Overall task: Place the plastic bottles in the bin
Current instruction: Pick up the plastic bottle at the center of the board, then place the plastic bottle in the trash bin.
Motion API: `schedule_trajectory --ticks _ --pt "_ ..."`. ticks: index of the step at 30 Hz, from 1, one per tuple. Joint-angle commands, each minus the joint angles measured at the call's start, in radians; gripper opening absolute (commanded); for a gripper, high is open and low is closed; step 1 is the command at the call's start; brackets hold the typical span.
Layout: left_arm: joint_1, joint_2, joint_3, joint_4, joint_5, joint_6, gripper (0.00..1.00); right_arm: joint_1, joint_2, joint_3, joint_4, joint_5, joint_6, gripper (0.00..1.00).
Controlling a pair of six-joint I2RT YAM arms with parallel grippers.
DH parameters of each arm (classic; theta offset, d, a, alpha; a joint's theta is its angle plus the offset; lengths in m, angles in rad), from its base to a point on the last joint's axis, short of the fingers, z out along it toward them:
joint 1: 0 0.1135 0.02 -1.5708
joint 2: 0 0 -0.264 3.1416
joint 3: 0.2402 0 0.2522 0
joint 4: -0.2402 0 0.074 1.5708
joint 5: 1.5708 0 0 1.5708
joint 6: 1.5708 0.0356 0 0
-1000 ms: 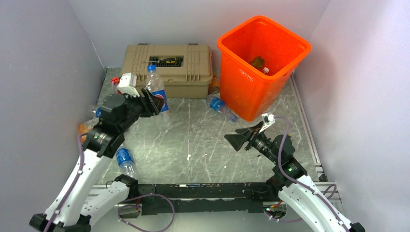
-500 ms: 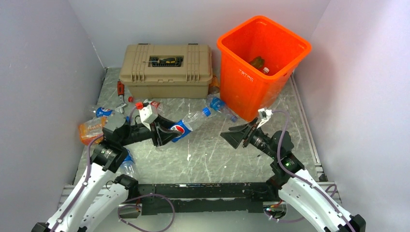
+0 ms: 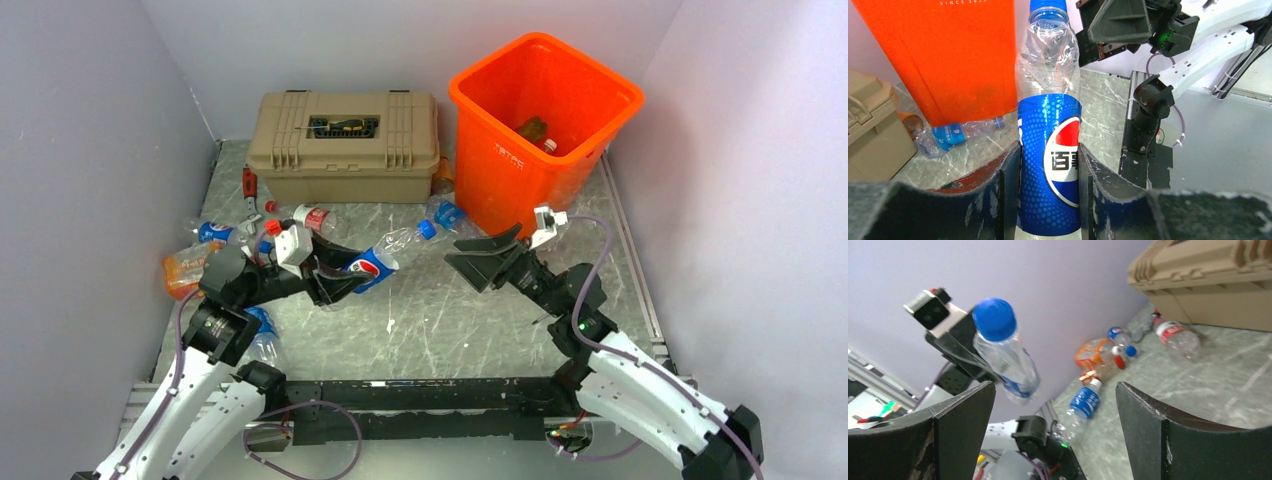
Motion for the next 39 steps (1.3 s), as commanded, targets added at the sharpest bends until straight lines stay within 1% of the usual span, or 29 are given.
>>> schedule_trajectory --ticks 1,6,11,20,26,28,31,34,36,38,39 --pt "-0.002 0.003 -0.006 0.049 0.014 -0.018 0.36 0.101 0.083 0.118 0.172 0.115 -0.026 0.94" --pt "-0.004 -0.005 -0.008 0.039 0.008 -0.007 0.36 0.199 0.159 0.214 0.155 0.205 -0.115 0.94" --pt "-0.013 -0.017 -0.009 0.021 -0.002 0.003 0.35 0.228 0.202 0.25 0.148 0.283 -0.133 0.94" --pt "-0.022 -0.026 -0.009 0.012 -0.013 0.008 0.35 0.25 0.289 0.277 0.196 0.265 -0.111 0.86" --pt "-0.028 -0.028 -0.007 0.0 -0.019 0.016 0.35 0.263 0.313 0.277 0.225 0.261 -0.104 0.77" --pt "-0.03 -0.031 -0.006 -0.004 -0.024 0.019 0.35 0.267 0.319 0.277 0.235 0.259 -0.1 0.71" --pt "-0.031 -0.032 -0.006 -0.008 -0.031 0.022 0.36 0.27 0.332 0.281 0.246 0.252 -0.095 0.59" --pt "-0.03 -0.032 -0.005 -0.013 -0.035 0.024 0.36 0.275 0.343 0.288 0.249 0.24 -0.088 0.39" --pt "-0.032 -0.037 -0.005 -0.015 -0.039 0.024 0.36 0.277 0.343 0.288 0.249 0.234 -0.088 0.28" --pt "-0.032 -0.037 -0.003 -0.019 -0.043 0.022 0.39 0.278 0.341 0.287 0.244 0.232 -0.088 0.16" --pt "-0.032 -0.036 -0.001 -0.023 -0.046 0.022 0.41 0.278 0.339 0.287 0.241 0.233 -0.087 0.07"
